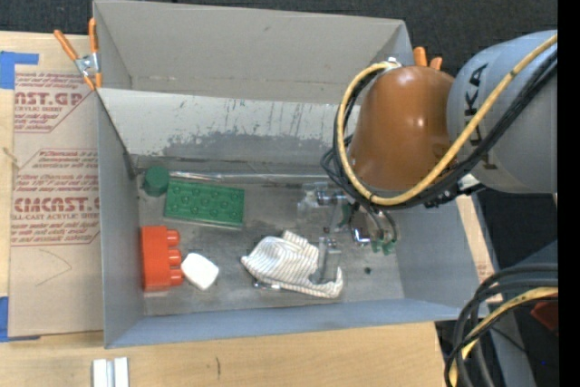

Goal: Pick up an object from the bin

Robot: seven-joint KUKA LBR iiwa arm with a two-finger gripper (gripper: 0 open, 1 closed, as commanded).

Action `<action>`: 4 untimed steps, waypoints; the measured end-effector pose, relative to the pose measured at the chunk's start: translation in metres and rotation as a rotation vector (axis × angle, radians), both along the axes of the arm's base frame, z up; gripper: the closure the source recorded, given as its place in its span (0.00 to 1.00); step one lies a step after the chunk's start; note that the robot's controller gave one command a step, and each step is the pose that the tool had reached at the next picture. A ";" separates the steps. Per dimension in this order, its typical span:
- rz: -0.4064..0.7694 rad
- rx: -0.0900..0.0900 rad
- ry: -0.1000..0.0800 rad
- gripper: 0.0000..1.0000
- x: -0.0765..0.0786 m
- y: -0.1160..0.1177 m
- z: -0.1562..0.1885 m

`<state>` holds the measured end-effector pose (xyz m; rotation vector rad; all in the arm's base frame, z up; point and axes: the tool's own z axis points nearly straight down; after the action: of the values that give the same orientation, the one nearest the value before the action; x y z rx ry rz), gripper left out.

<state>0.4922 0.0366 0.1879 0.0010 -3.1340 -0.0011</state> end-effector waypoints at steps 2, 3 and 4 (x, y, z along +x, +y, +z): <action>0.022 0.001 -0.014 0.00 0.004 0.013 -0.032; -0.003 0.002 -0.010 0.00 0.000 0.027 -0.082; 0.009 0.001 -0.014 1.00 0.004 0.030 -0.095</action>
Offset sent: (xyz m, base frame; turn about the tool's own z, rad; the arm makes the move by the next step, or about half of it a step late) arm 0.0009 0.0257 -0.0741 -0.0454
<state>0.4966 0.0662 0.0930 0.0154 -3.1479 -0.0025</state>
